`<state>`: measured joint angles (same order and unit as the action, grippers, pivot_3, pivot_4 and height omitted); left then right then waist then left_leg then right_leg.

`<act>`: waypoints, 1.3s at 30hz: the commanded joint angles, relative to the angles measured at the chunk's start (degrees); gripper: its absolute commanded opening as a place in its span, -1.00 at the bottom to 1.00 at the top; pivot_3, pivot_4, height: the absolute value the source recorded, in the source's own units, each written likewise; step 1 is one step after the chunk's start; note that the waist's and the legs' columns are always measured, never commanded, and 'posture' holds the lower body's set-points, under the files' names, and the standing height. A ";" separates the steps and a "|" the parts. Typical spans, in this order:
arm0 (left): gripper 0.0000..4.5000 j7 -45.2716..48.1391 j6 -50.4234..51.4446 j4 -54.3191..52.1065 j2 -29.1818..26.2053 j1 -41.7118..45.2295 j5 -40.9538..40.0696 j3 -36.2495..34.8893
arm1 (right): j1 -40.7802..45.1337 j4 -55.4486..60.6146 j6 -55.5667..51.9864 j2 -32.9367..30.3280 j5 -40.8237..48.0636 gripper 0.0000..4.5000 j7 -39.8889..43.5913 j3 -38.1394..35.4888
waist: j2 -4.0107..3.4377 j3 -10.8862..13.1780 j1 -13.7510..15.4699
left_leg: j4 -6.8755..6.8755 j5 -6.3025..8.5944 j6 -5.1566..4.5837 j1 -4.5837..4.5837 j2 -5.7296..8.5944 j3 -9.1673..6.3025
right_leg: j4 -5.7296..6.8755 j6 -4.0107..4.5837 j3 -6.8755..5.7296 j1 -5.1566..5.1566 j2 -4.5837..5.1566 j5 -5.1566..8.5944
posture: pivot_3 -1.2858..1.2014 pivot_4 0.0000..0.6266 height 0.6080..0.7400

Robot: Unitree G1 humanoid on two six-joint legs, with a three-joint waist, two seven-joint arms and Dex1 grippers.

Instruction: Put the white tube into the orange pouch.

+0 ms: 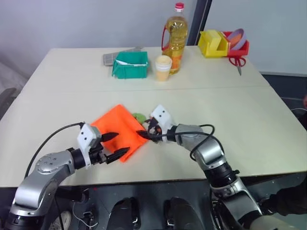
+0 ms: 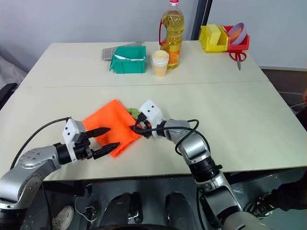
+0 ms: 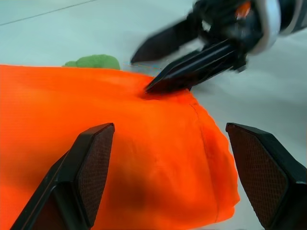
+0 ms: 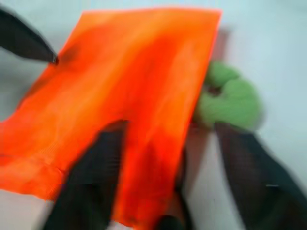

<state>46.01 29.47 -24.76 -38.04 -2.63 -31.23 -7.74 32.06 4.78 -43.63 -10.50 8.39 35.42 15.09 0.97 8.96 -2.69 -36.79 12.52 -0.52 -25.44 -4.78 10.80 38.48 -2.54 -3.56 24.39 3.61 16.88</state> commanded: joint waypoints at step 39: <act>0.78 -1.67 -3.47 4.22 3.76 5.13 0.57 -1.32 | -2.15 6.65 3.52 3.04 6.87 -0.98 -11.84 -15.77 | 0.01 -0.01 -0.77 | 0.25 -0.15 0.13 0.00 0.03 0.05 | -0.15 -0.18 -0.01 0.00 -0.06 -0.11 | 0.03 -0.52 1.00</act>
<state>44.22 27.19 -20.34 -34.22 1.57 -30.49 -8.00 30.10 6.09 -39.02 -7.26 12.75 23.90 1.47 0.98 8.95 -3.46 -36.54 12.37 -0.39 -25.42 -4.75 10.85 38.33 -2.71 -3.57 24.38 3.55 16.77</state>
